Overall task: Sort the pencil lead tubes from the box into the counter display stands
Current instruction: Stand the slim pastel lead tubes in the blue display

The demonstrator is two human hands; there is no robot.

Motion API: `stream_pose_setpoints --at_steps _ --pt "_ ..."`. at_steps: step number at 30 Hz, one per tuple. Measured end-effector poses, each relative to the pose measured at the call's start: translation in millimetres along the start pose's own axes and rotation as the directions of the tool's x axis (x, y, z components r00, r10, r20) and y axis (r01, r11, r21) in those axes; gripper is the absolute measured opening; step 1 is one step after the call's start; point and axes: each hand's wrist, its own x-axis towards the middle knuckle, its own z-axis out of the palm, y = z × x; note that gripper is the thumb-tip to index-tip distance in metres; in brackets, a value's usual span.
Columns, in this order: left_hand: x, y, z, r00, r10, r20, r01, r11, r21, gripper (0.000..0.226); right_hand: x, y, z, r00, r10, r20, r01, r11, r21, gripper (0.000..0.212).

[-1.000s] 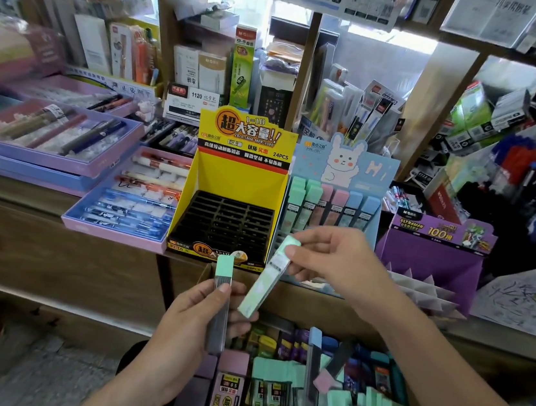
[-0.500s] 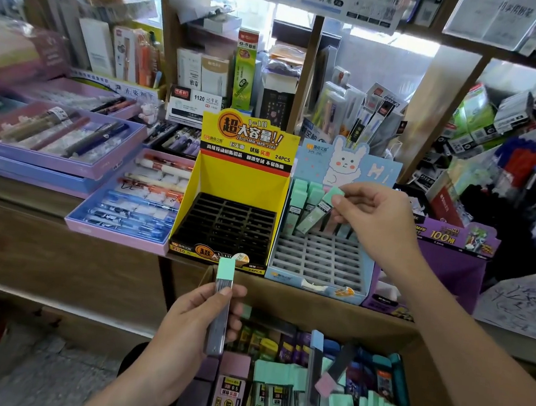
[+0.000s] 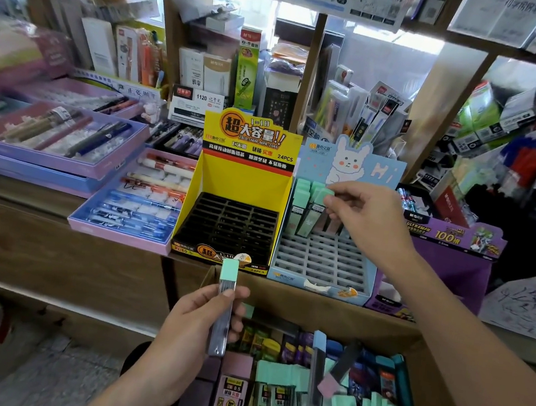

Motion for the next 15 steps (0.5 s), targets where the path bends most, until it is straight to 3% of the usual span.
stream_pose_setpoints --at_steps 15 --pt "0.0 0.0 0.2 1.0 -0.003 0.007 0.003 1.0 0.003 0.032 3.5 9.8 8.0 0.999 -0.021 0.048 0.021 1.0 -0.018 0.017"
